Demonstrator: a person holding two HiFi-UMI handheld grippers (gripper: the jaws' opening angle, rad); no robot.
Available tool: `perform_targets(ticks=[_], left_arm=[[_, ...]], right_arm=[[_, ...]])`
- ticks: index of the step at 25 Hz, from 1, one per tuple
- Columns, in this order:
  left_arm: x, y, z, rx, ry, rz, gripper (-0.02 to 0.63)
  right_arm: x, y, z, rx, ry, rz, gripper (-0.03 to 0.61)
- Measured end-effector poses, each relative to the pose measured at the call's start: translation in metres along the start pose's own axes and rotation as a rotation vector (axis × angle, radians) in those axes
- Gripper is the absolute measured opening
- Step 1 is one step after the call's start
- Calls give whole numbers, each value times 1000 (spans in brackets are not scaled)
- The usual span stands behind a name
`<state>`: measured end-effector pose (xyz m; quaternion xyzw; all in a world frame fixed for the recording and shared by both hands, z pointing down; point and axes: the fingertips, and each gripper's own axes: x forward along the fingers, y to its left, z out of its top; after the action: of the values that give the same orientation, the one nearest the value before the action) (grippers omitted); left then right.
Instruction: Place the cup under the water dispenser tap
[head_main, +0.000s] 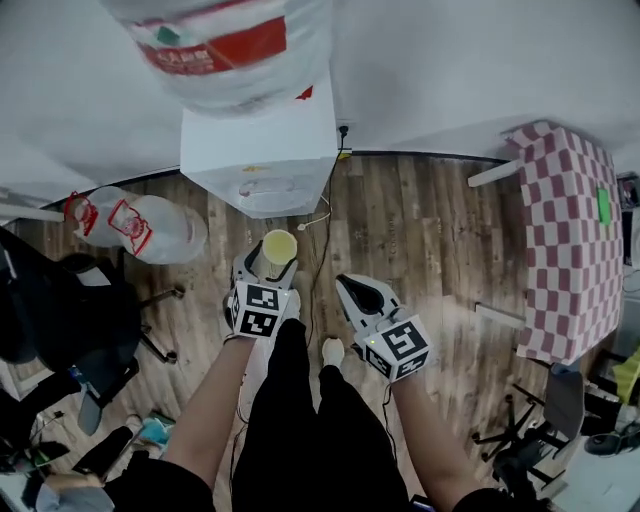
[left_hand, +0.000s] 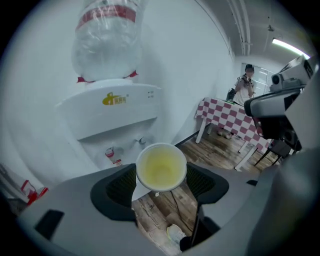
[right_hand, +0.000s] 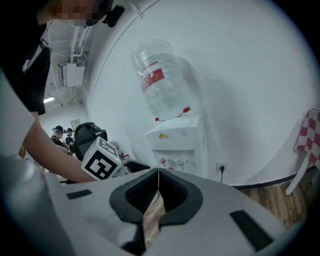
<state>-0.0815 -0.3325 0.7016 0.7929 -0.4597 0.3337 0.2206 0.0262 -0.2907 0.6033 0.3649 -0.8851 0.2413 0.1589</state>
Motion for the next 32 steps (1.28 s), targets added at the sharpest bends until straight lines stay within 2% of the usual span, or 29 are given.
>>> perform_targets(ticks=[7, 15, 24, 32], left_arm=[[100, 33, -20, 52, 49, -19, 324], [180, 49, -49, 87, 87, -25, 324], [228, 66, -55, 119, 85, 0, 324], [243, 64, -45, 136, 48, -9, 325]], right_arm=[[58, -44, -39, 34, 31, -77, 21], [90, -78, -88, 96, 60, -130, 21], [97, -91, -118, 143, 68, -163, 21], [97, -100, -135, 171, 82, -185, 21]])
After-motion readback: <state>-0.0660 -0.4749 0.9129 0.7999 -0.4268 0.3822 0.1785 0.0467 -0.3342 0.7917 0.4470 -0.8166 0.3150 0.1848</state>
